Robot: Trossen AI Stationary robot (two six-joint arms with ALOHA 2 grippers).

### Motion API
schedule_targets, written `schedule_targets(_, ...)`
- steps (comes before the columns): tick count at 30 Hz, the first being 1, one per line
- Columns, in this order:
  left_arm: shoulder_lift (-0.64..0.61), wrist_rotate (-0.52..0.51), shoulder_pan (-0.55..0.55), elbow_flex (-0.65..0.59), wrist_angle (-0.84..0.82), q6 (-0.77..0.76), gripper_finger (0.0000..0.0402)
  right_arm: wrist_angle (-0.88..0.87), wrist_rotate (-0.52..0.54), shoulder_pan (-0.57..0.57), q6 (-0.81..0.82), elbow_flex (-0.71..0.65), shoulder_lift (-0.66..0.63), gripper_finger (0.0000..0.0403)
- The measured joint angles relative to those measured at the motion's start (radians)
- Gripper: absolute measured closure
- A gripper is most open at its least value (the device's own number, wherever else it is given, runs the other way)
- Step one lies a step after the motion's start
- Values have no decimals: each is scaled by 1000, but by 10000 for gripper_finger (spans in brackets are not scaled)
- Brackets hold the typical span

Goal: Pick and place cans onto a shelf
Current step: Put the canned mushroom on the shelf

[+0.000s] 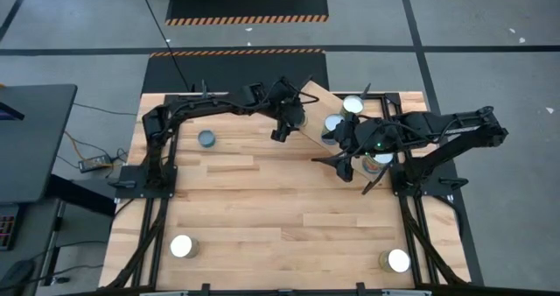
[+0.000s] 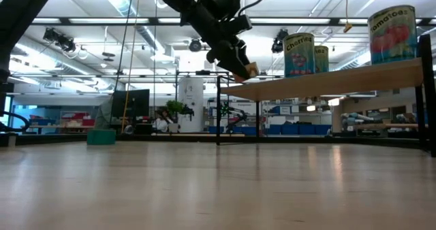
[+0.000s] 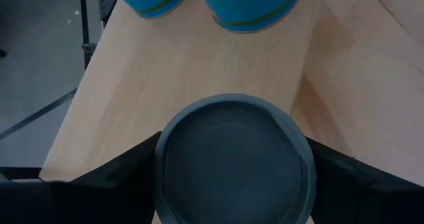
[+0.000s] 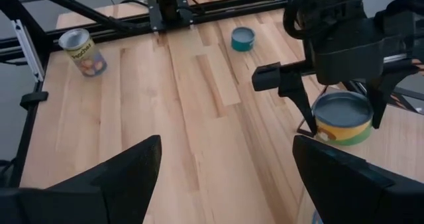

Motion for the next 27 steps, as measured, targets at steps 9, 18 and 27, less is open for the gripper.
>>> schedule_targets(9,0,-41,0,0,5,0,88,0,0,0,2,0,0,55)
schedule_targets(18,0,-48,0,0,6,27,85,0,0,0,2,0,0,55)
schedule_targets(27,0,-48,0,0,23,7,84,-1,0,0,2,0,0,55)
